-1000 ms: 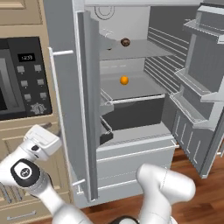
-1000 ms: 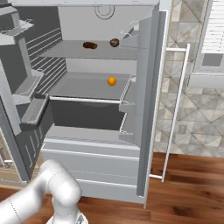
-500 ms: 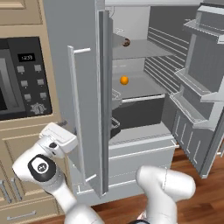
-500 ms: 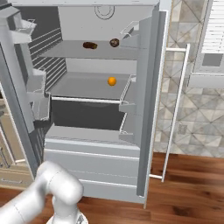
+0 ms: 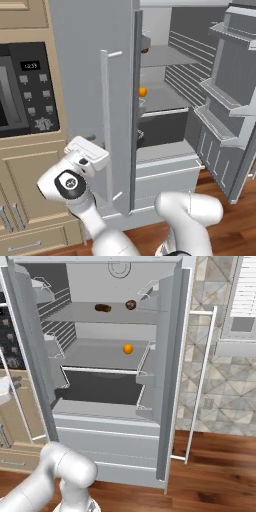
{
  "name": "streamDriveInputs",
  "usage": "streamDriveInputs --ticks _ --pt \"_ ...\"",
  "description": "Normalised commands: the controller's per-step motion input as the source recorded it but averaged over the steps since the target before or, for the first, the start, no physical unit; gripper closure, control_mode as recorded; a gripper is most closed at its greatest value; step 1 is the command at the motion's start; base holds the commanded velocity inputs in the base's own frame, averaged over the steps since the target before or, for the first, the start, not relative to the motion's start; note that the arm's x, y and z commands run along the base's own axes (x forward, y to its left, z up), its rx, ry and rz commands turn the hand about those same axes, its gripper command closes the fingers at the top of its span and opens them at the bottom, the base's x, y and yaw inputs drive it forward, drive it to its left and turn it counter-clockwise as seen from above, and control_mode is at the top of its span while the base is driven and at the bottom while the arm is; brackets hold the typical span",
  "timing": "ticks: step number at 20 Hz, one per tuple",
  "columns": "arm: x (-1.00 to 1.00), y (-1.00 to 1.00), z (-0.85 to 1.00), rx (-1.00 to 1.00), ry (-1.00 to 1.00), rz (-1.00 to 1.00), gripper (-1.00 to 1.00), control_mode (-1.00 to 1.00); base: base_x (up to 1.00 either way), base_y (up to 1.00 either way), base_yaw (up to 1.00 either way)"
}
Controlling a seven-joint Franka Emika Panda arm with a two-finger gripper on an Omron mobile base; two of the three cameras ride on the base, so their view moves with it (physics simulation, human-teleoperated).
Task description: Place the potato in the correct fridge rack based on whether it is a fruit or vegetable. Finally, close the fridge door.
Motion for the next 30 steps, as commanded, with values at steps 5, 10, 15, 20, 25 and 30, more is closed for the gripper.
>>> streamDriveInputs --ticks 5,10,15,20,25,30 --pt "0.09 -0.66 0.00 0.05 0.00 0.00 -1.00 -1.00 0.00 0.00 0.00" --pt "0.19 -0.66 0.00 0.06 0.00 0.00 -1.00 -1.00 0.00 0.00 0.00" --pt "0.27 -0.62 0.00 0.06 0.00 0.00 -1.00 -1.00 0.00 0.00 0.00" --pt "0.34 -0.59 0.00 0.05 0.00 0.00 -1.00 -1.00 0.00 0.00 0.00" --pt "0.36 -0.54 0.00 0.05 0.00 0.00 -1.00 -1.00 0.00 0.00 0.00" --pt "0.36 -0.50 0.02 0.06 0.00 0.00 -1.00 -1.00 0.00 0.00 0.00"
